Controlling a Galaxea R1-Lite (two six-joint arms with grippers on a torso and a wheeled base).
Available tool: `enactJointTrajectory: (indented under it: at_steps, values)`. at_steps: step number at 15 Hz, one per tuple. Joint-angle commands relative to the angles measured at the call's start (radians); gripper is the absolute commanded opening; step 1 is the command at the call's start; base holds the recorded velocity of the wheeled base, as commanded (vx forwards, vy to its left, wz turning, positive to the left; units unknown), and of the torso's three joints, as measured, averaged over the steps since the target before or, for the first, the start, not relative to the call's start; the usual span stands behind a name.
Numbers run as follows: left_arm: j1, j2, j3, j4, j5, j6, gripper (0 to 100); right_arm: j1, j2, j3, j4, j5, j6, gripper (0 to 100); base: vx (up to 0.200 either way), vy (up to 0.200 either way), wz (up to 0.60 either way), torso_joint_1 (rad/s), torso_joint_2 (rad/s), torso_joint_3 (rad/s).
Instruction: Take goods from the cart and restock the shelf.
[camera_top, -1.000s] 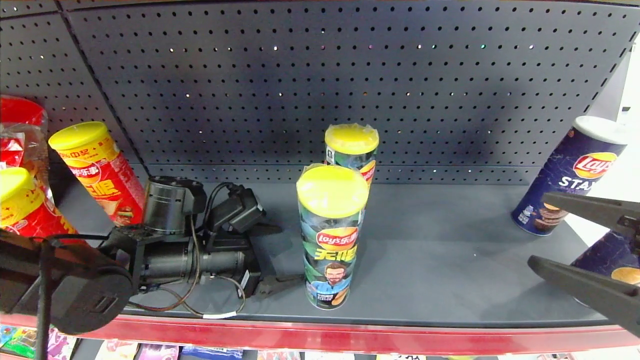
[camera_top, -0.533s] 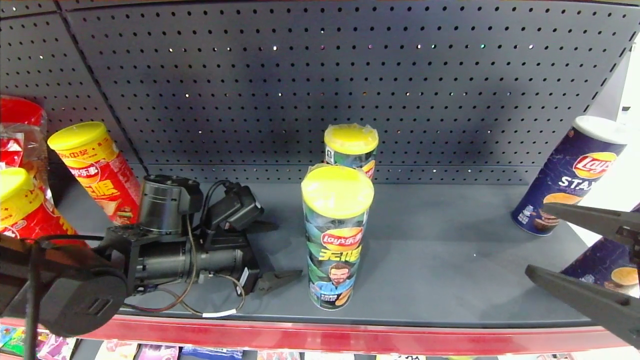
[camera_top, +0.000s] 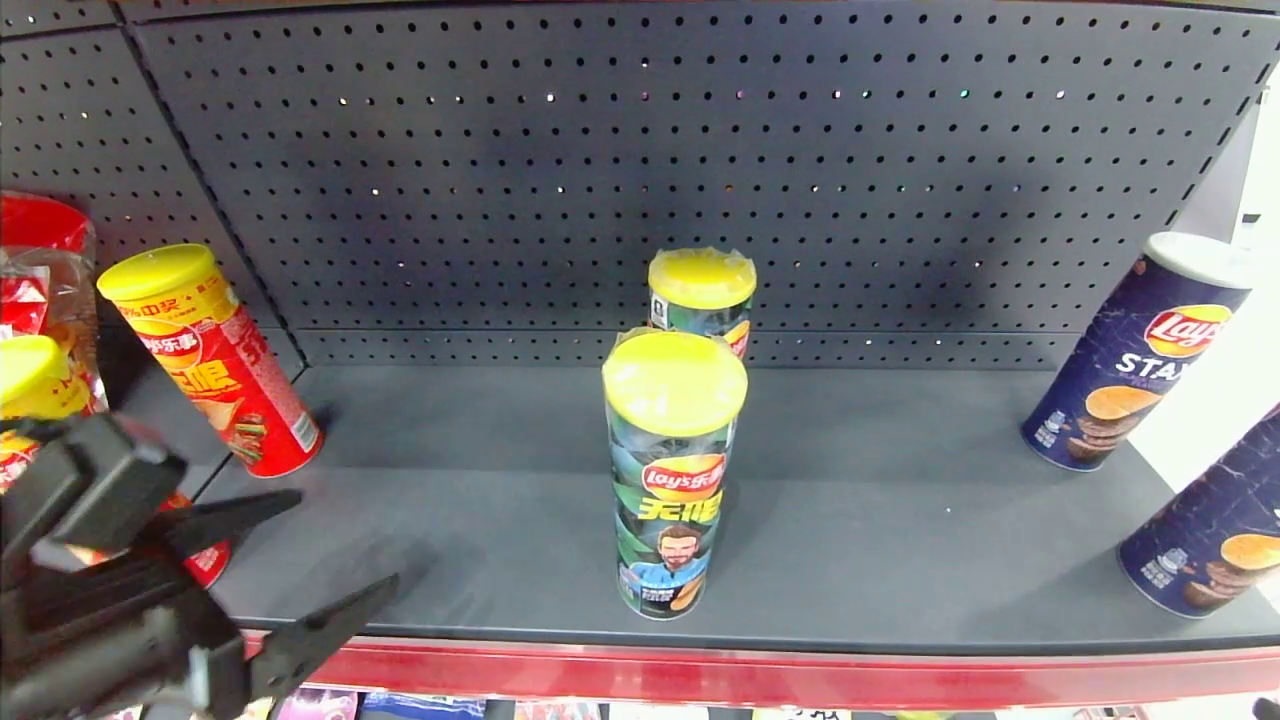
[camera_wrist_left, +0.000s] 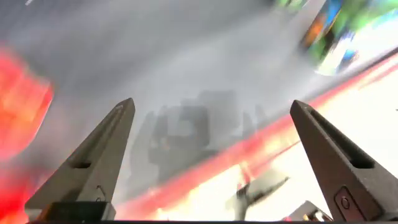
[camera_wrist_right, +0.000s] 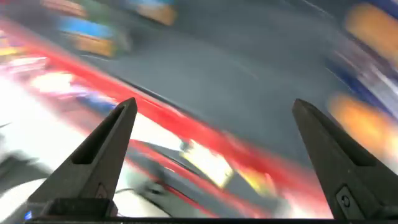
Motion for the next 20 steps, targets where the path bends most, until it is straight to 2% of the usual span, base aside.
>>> enactJointTrajectory:
  at_steps: [1, 2, 3, 4, 5, 6, 7, 8, 9, 10, 11, 12, 13, 14, 15, 16, 18, 20]
  values:
    - [0.027, -0.653, 0.1, 0.526, 0.242, -0.122, 100, -0.164, -0.251, 0.005, 0.159, -0.124, 0.014, 100, 0.0, 0.0, 0.0, 0.0, 0.0, 0.0]
    - [0.033, -0.76, 0.103, 0.635, 0.271, -0.122, 100, -0.264, -0.32, 0.038, 0.207, -0.185, 0.015, 100, 0.0, 0.0, 0.0, 0.0, 0.0, 0.0]
    - [0.05, -0.837, 0.109, 0.699, 0.292, -0.122, 100, -0.287, -0.349, 0.059, 0.207, -0.187, 0.014, 100, 0.0, 0.0, 0.0, 0.0, 0.0, 0.0]
    - [0.102, -0.944, 0.12, 0.748, 0.303, -0.129, 100, -0.324, -0.429, 0.117, 0.207, -0.188, 0.006, 100, 0.0, 0.0, 0.0, 0.0, 0.0, 0.0]
    - [0.104, -0.944, 0.125, 0.741, 0.322, -0.182, 100, -0.308, -0.463, 0.159, 0.204, -0.23, 0.0, 100, 0.0, 0.0, 0.0, 0.0, 0.0, 0.0]
    - [0.104, -0.944, 0.134, 0.708, 0.34, -0.207, 100, -0.301, -0.483, 0.185, 0.202, -0.29, -0.019, 100, 0.0, 0.0, 0.0, 0.0, 0.0, 0.0]
    - [0.096, -0.95, 0.191, 0.598, 0.332, -0.207, 100, -0.301, -0.479, 0.217, 0.191, -0.313, 0.0, 100, 0.0, 0.0, 0.0, 0.0, 0.0, 0.0]
    - [0.053, -1.024, 0.27, 0.432, 0.323, -0.188, 100, -0.301, -0.479, 0.271, 0.135, -0.309, 0.069, 100, 0.0, 0.0, 0.0, 0.0, 0.0, 0.0]
    - [0.05, -1.024, 0.321, 0.323, 0.335, -0.178, 100, -0.299, -0.479, 0.291, 0.082, -0.242, 0.099, 100, 0.0, 0.0, 0.0, 0.0, 0.0, 0.0]
    - [0.051, -1.024, 0.32, 0.327, 0.361, -0.179, 100, -0.299, -0.479, 0.306, 0.055, -0.102, 0.09, 100, 0.0, 0.0, 0.0, 0.0, 0.0, 0.0]
    - [0.071, -0.996, 0.316, 0.343, 0.457, -0.162, 100, -0.299, -0.479, 0.324, 0.013, 0.0, 0.058, 100, 0.0, 0.0, 0.0, 0.0, 0.0, 0.0]
    - [0.094, -0.943, 0.318, 0.342, 0.51, -0.17, 100, -0.299, -0.478, 0.335, -0.017, 0.049, 0.041, 100, 0.0, 0.0, 0.0, 0.0, 0.0, 0.0]
    - [0.11, -0.937, 0.32, 0.342, 0.519, -0.173, 100, -0.298, -0.473, 0.335, -0.019, 0.054, 0.069, 100, 0.0, 0.0, 0.0, 0.0, 0.0, 0.0]
    - [0.11, -0.937, 0.32, 0.342, 0.564, -0.17, 100, -0.298, -0.472, 0.337, -0.02, 0.042, 0.103, 100, 0.0, 0.0, 0.0, 0.0, 0.0, 0.0]
    - [0.128, -0.923, 0.318, 0.345, 0.616, -0.187, 100, -0.296, -0.461, 0.34, -0.025, 0.005, 0.101, 100, 0.0, 0.0, 0.0, 0.0, 0.0, 0.0]
    - [0.18, -0.875, 0.316, 0.348, 0.613, -0.221, 100, -0.304, -0.44, 0.344, -0.031, -0.023, 0.101, 100, 0.0, 0.0, 0.0, 0.0, 0.0, 0.0]
    - [0.298, -0.795, 0.318, 0.345, 0.611, -0.224, 100, -0.307, -0.414, 0.364, -0.074, -0.033, 0.101, 100, 0.0, 0.0, 0.0, 0.0, 0.0, 0.0]
    - [0.361, -0.866, 0.318, 0.345, 0.615, -0.224, 100, -0.325, -0.409, 0.369, -0.086, -0.089, 0.095, 100, 0.0, 0.0, 0.0, 0.0, 0.0, 0.0]
